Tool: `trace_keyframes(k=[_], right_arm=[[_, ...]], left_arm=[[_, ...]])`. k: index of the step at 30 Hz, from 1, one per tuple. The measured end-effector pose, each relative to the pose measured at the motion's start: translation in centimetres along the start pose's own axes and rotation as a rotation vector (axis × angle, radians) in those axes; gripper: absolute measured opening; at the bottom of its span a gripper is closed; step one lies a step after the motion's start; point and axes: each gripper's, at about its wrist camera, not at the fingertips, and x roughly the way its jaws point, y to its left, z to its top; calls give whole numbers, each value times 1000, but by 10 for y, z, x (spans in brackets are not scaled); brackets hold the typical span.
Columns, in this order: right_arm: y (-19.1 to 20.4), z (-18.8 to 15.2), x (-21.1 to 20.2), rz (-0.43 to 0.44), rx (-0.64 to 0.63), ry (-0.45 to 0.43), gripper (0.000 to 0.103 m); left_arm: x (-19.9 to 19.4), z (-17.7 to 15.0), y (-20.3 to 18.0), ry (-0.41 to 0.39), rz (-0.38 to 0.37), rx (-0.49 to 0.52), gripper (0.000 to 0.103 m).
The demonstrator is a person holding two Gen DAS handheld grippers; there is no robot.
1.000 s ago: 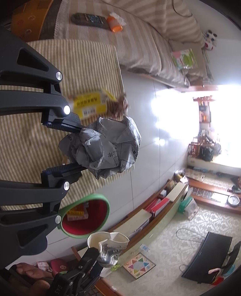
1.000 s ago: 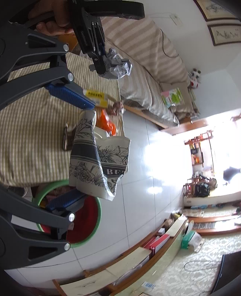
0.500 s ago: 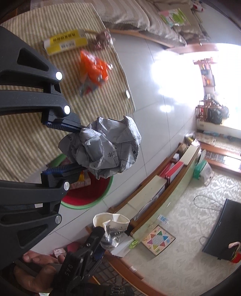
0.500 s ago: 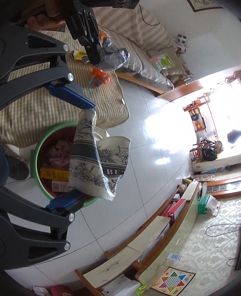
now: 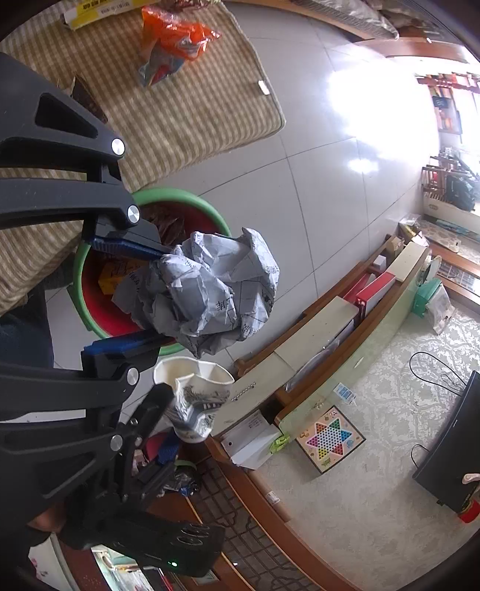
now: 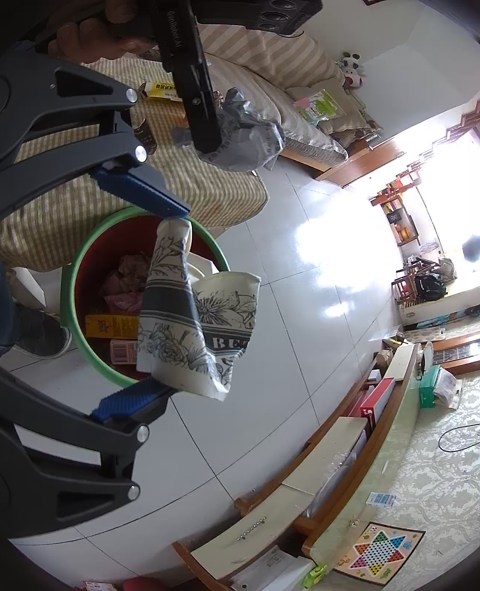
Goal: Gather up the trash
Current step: 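Open the right tool over the bin while the left tool opens to drop the paper, then move both open tools from the bin back over the table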
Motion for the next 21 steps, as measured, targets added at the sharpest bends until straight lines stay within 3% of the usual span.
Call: trace_keyframes(k=[5,7,10,14,16,20,21], right_arm=[[-1,-3,6,8,3,13,82],[0,-3,8,13,-1,16,82],[1,-2,11,19,-9,21,82],[7,1,12,39,-32,23,84],[12,1,11,40,-47,13,98],[22,1,9,45,-69,6,98],[25,1,9,45,-71,6,98]], left_arm=[[7,4,-3,8,-27,-5,36],[7,4,-3,3,-43,-14,50],[1,7,-1,-23,-55,-32,58],[-14,8,6,-80,-32,-52,65],[-23,9,10,-103,-2,-59,71],[-38,10,19,-136,36,-70,81],[-41,10,22,-142,52,-73,88]])
